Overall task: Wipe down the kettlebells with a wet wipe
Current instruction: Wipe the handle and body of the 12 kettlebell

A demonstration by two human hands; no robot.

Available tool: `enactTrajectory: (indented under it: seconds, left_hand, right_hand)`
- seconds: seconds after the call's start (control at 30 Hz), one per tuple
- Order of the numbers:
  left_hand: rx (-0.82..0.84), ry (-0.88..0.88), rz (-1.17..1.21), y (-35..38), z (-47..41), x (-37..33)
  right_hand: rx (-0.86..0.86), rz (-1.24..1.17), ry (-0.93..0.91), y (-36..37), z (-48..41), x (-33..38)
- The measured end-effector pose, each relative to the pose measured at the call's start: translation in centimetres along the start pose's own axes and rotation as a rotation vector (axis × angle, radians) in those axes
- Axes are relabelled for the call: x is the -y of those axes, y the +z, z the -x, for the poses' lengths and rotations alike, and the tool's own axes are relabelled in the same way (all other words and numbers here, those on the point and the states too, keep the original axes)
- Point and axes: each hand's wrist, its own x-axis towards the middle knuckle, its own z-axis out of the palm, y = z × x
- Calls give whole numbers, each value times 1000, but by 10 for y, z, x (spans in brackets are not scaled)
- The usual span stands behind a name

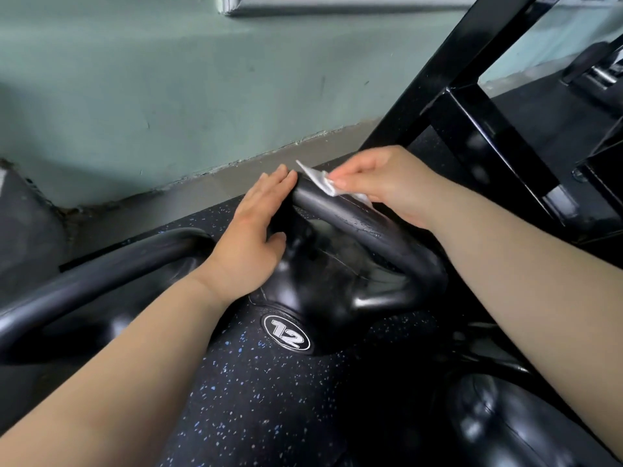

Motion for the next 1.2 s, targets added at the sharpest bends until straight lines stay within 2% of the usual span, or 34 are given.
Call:
enactTrajectory:
  seconds: [0.1,0.17,0.23,0.3,0.4,0.5,0.63,0.73,0.83,0.9,0.97,1.1,1.17,1.2]
  left_hand:
    - [-14,9,21,2,0,-1]
    - [-34,7,45,3,-1,-1]
    - [-58,-3,67,4,-1,-3]
    - [-84,-38,103,3,-1,-8]
    - [-137,-129,256,-2,-2,-19]
    - [-233,-170,403,-9,-4,-32]
    - [-235,-150,557,-20,-2,-40]
    - [-235,-179,668,-17,-1,-44]
    - [-312,-239,744,-15,-3,-42]
    - [-455,-279,684,-13,-4,-36]
    - [-621,-307,525,-10,-3,-27]
    - [-860,-292,324,-16,-1,-22]
    - [-875,-231,232,-19,-2,-25]
    - [-825,-205,210,-17,-2,-27]
  right_hand:
    - [64,94,112,-28,23,-15]
    - [95,46,227,-47,38,-19]
    - [20,-72,268,-64,48,-15]
    - [-50,-189,224,-72,53,-3]
    - [37,-319,153,-57,54,18]
    - [164,-306,118,-22,46,27]
    - [180,-304,90,4,33,27]
    - [101,-167,78,9,32,22]
    - [-167,8,-21,4,36,16]
    - [-247,171,-31,-6,44,8]
    - [-166,285,28,-14,52,-3]
    - [-53,188,86,-19,63,-18]
    - [-57,130,76,-19,61,-23]
    - [-58,108,78,-19,61,-24]
